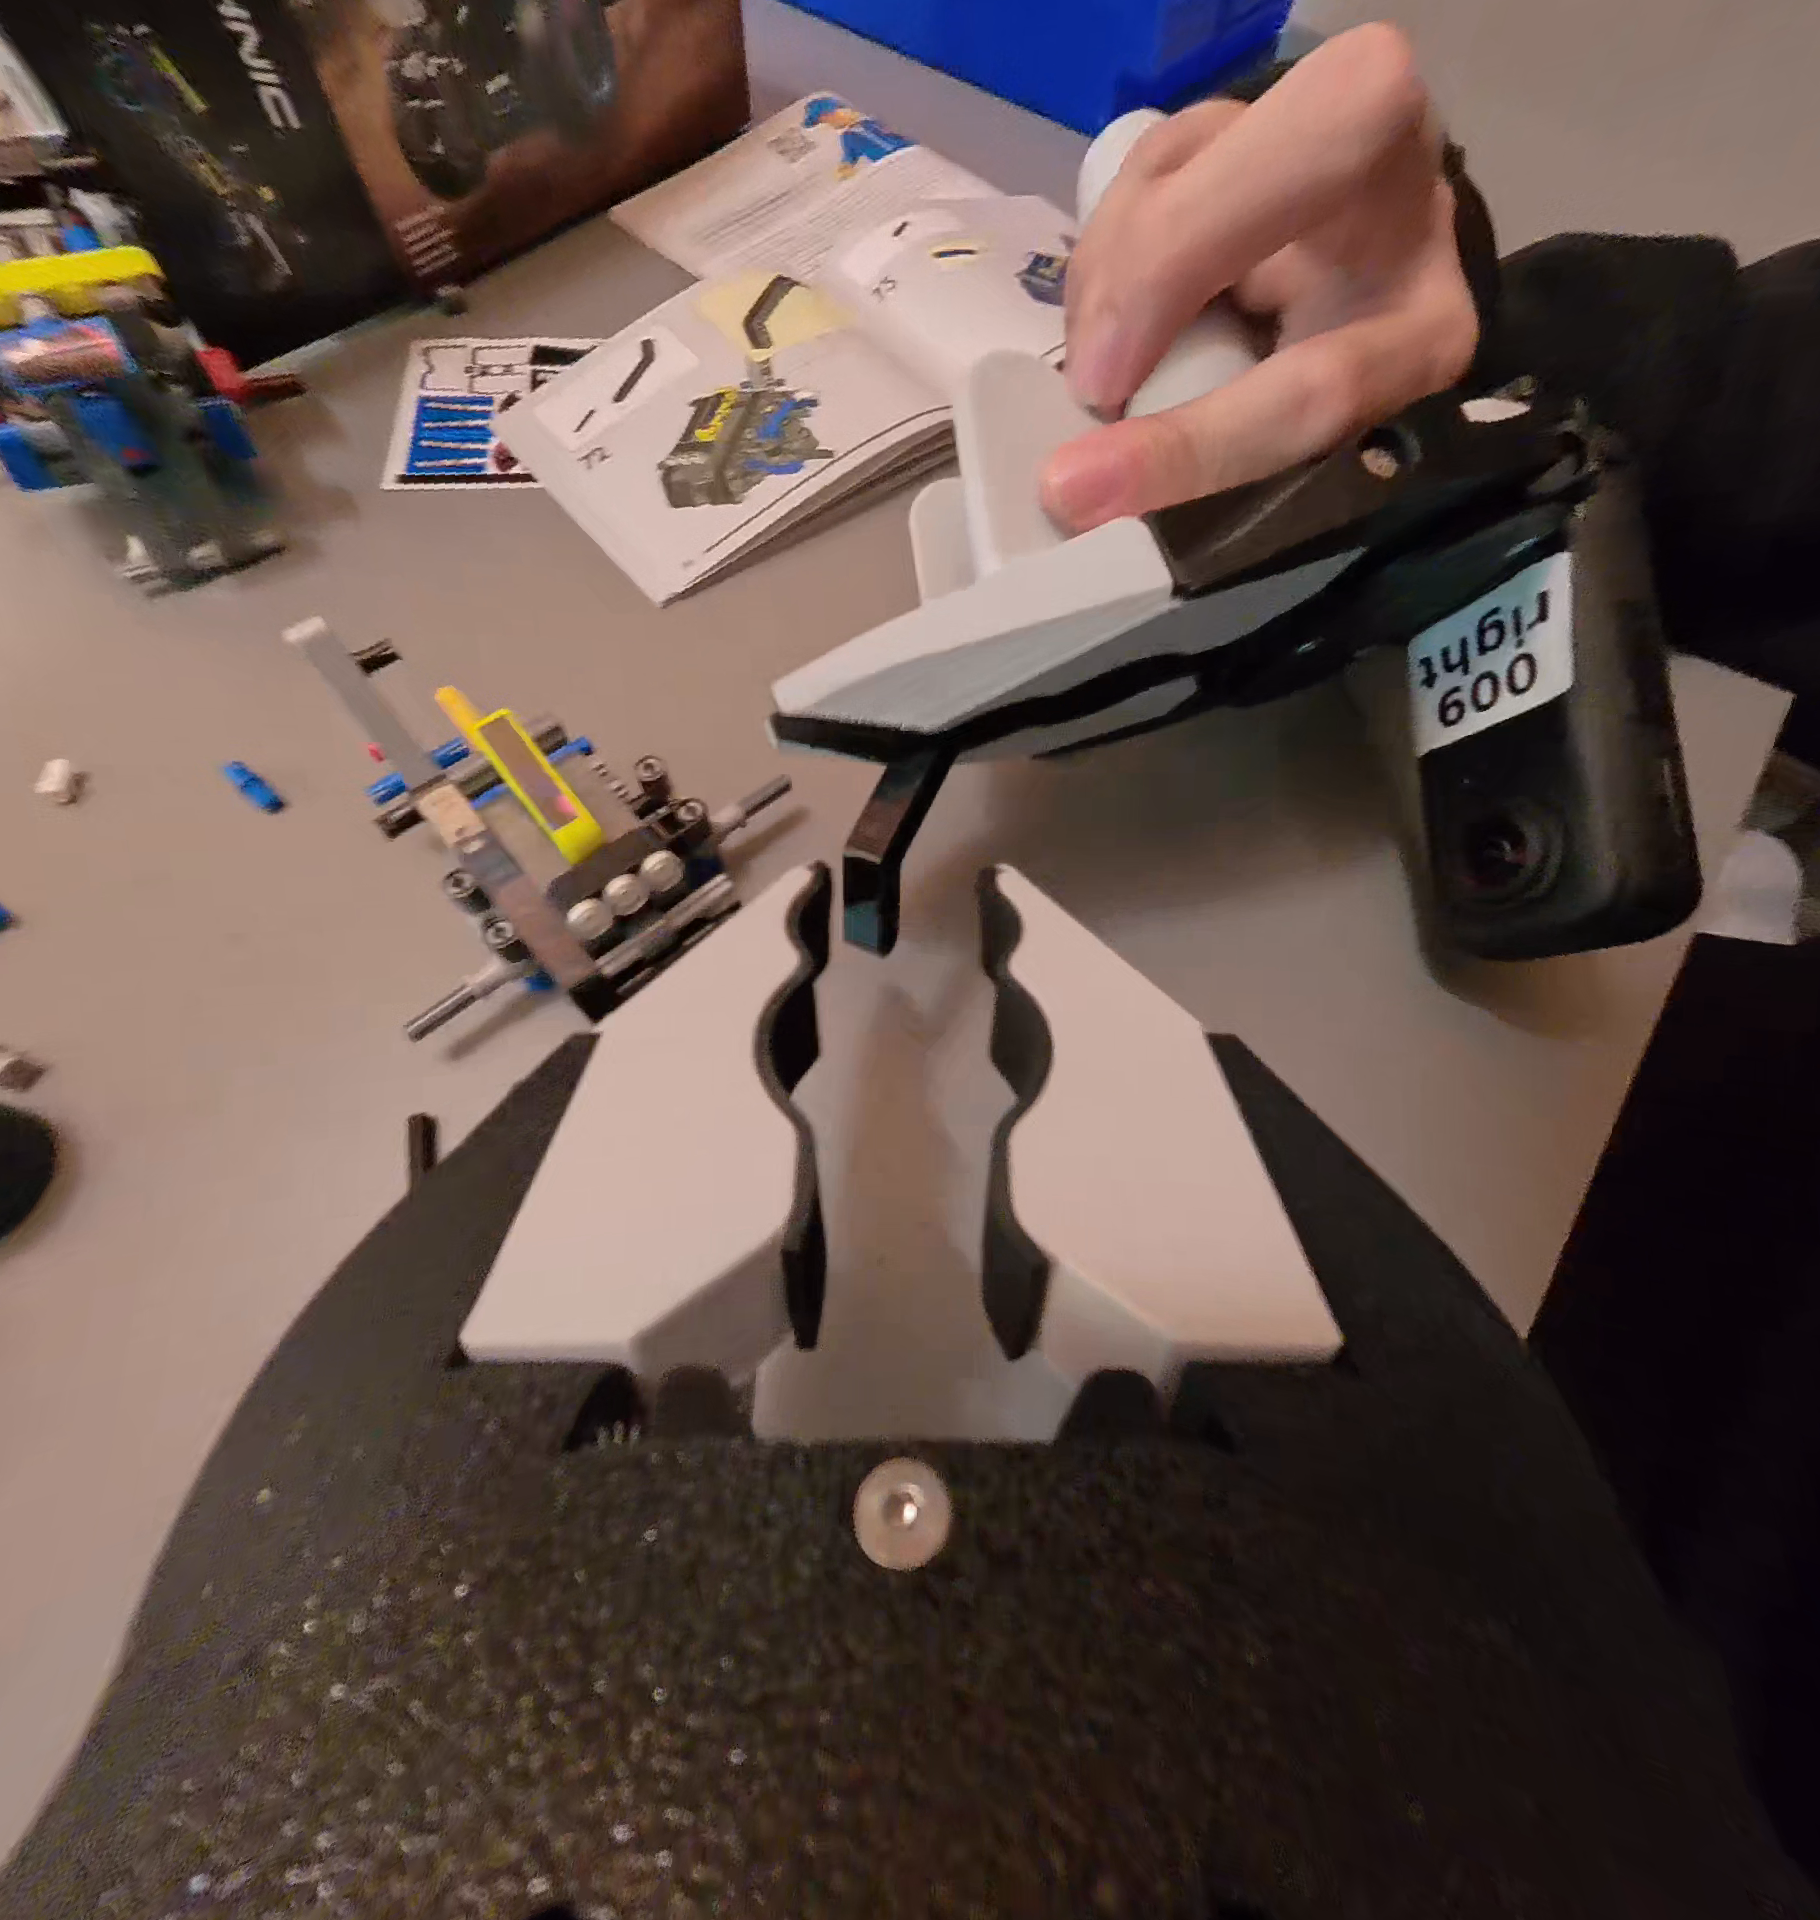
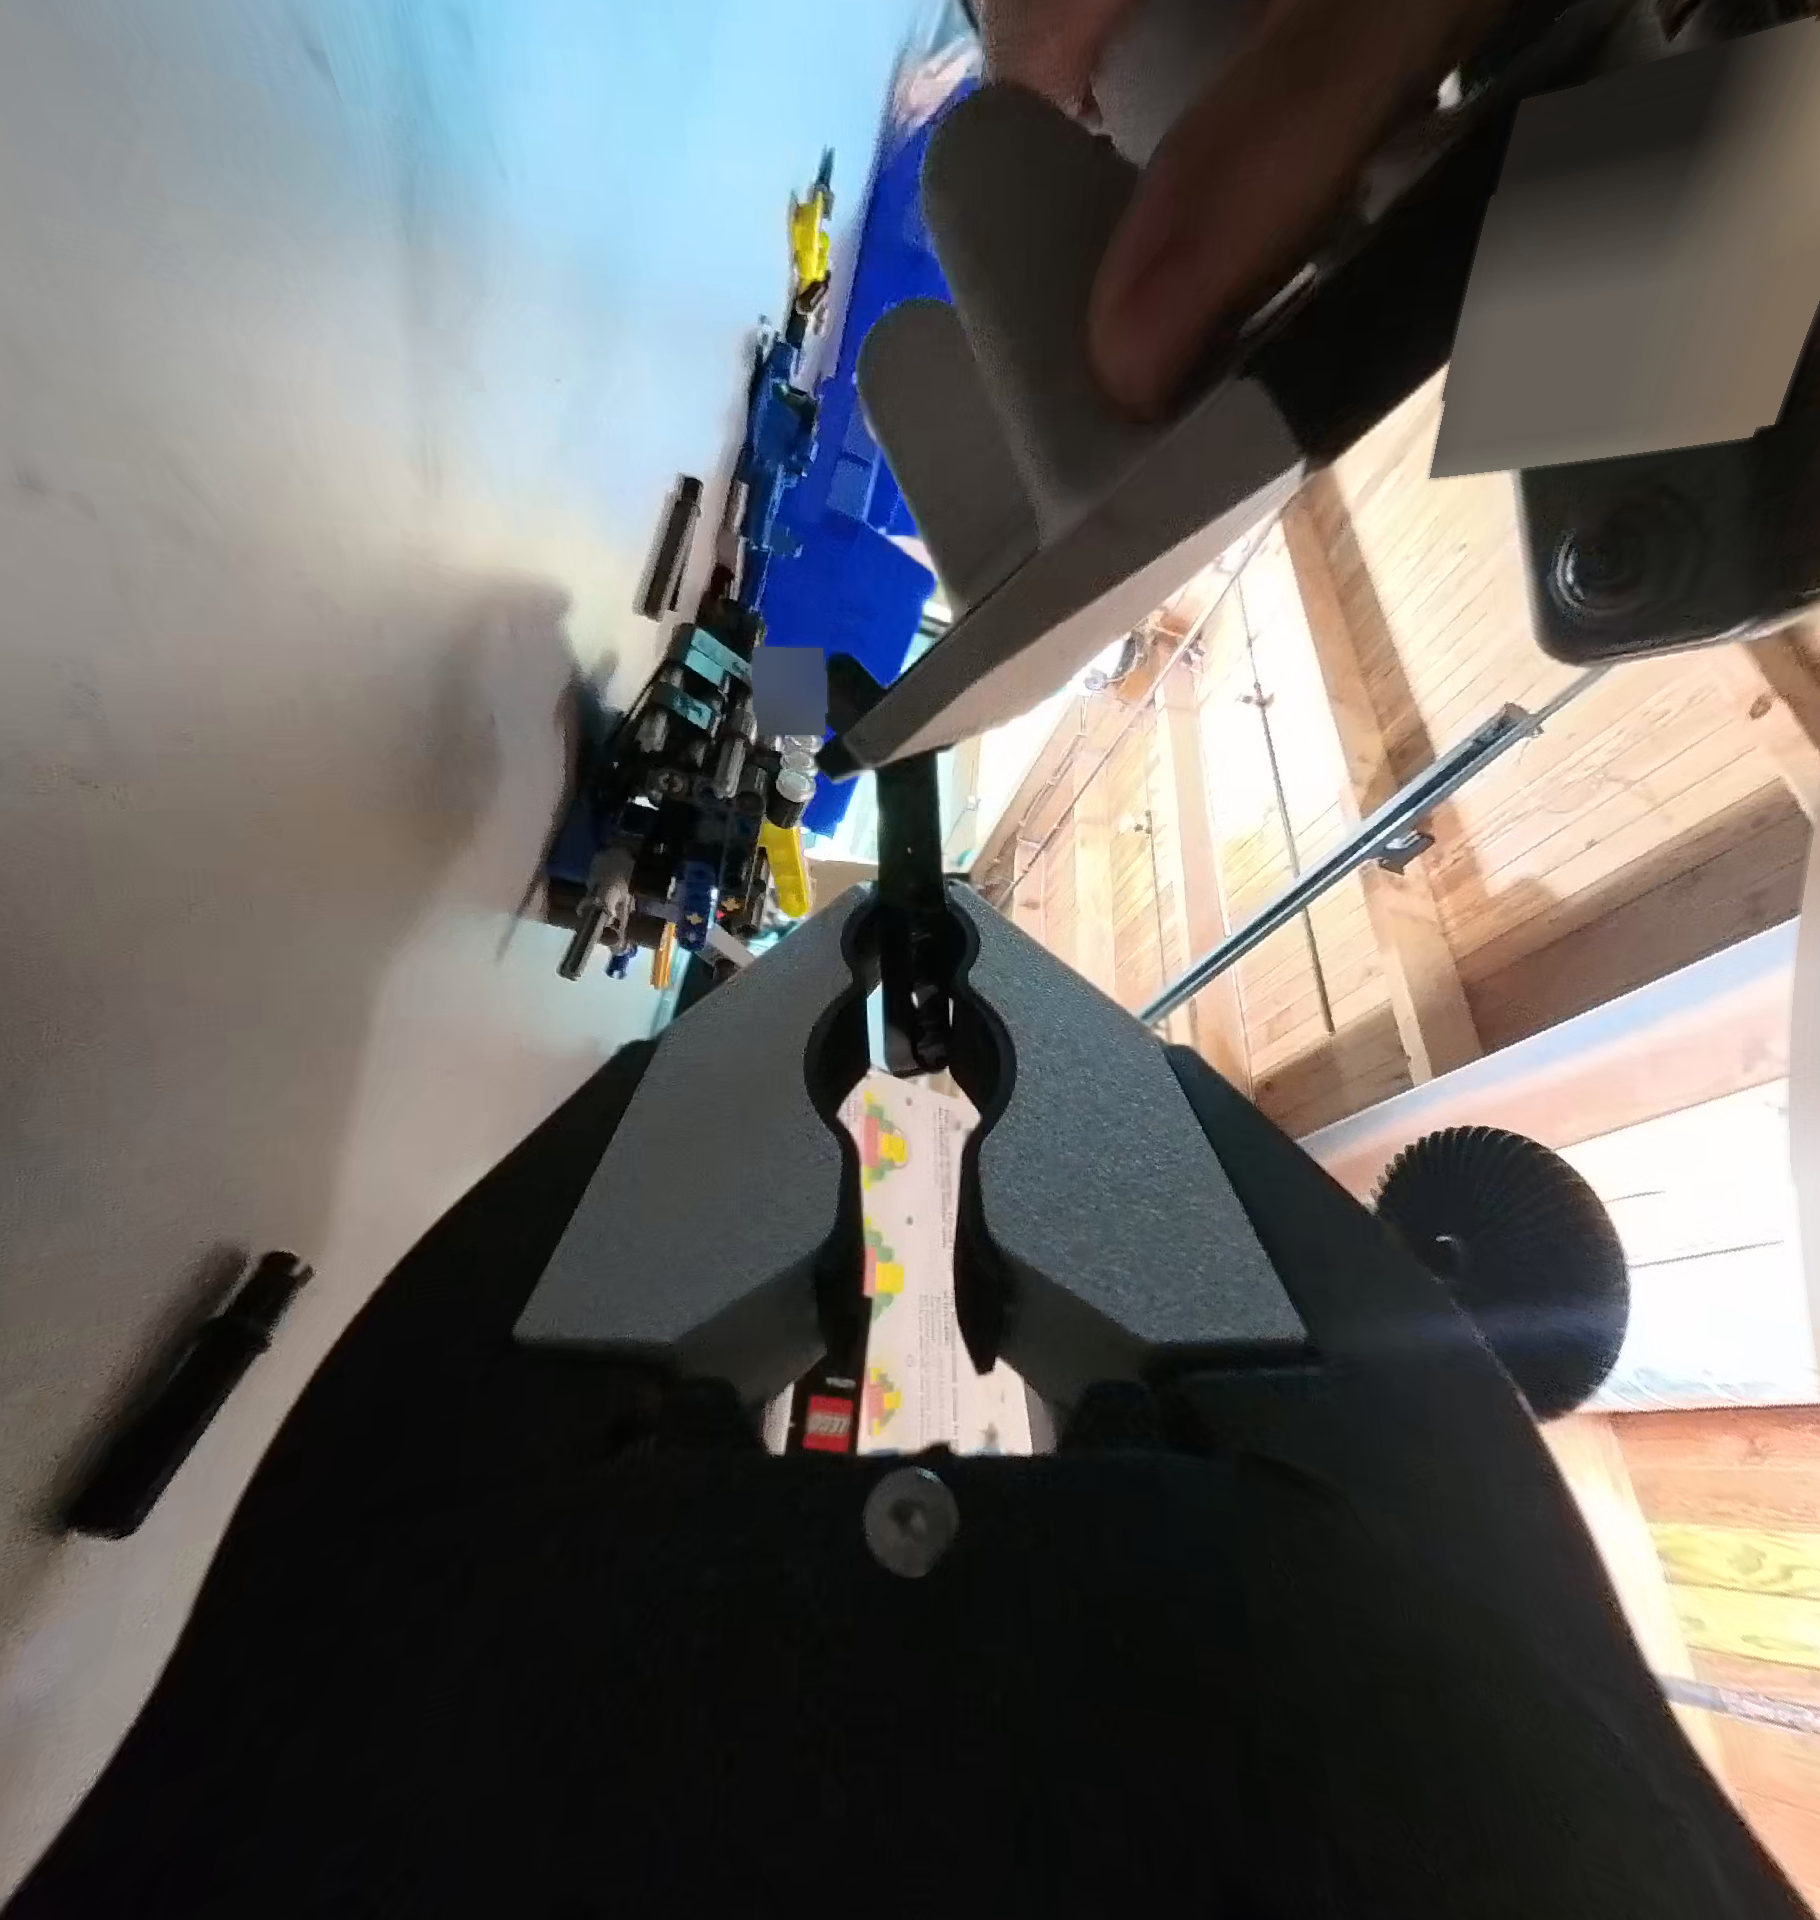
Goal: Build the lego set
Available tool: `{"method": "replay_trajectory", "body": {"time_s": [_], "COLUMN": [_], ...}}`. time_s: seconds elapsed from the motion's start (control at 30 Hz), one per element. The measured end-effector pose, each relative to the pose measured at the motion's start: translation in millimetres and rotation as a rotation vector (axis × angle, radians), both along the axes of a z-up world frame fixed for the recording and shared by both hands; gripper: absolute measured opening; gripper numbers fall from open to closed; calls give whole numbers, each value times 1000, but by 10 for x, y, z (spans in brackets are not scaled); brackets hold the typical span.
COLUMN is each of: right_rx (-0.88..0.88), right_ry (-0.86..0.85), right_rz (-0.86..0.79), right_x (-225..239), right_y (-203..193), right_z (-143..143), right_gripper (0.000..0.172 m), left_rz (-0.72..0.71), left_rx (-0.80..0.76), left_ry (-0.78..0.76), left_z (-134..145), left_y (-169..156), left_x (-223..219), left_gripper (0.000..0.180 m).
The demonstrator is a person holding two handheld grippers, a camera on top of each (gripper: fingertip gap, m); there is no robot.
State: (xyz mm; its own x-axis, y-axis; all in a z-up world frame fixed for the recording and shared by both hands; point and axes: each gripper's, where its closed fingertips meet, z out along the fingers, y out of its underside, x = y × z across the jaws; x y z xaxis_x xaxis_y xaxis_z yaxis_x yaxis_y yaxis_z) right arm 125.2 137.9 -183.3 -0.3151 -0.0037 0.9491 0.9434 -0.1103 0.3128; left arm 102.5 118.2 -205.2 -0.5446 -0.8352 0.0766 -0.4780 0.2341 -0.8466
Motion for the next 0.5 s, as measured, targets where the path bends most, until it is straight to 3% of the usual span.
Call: {"method": "replay_trajectory", "body": {"time_s": [0.07,0.13,0.2,0.3,0.4,0.43,0.5], "right_rx": [-28,-65,-121,-259,-332,-281,-178], "right_ry": [21,67,237,753,1236,1279,1148], "right_rz": [-17,-45,-115,-274,-270,-255,-232], "right_x": [30,100,266,391,138,134,194], "right_y": [1,-19,-75,-224,-309,-298,-258], "right_z": [-40,-67,-115,-228,-208,-140,-63], "right_gripper": [4,8,24,39,43,41,49], "left_rz": [-25,33,142,247,285,273,269], "left_rx": [-13,-11,3,40,124,116,68], "left_ry": [-15,-54,-104,-163,-188,-170,-139], "left_z": [0,9,30,48,14,-9,-25], "left_y": [-33,30,135,146,113,73,46], "left_x": [-1,49,108,136,141,139,151], "left_gripper": [4,4,4,4,4,4,4]}}
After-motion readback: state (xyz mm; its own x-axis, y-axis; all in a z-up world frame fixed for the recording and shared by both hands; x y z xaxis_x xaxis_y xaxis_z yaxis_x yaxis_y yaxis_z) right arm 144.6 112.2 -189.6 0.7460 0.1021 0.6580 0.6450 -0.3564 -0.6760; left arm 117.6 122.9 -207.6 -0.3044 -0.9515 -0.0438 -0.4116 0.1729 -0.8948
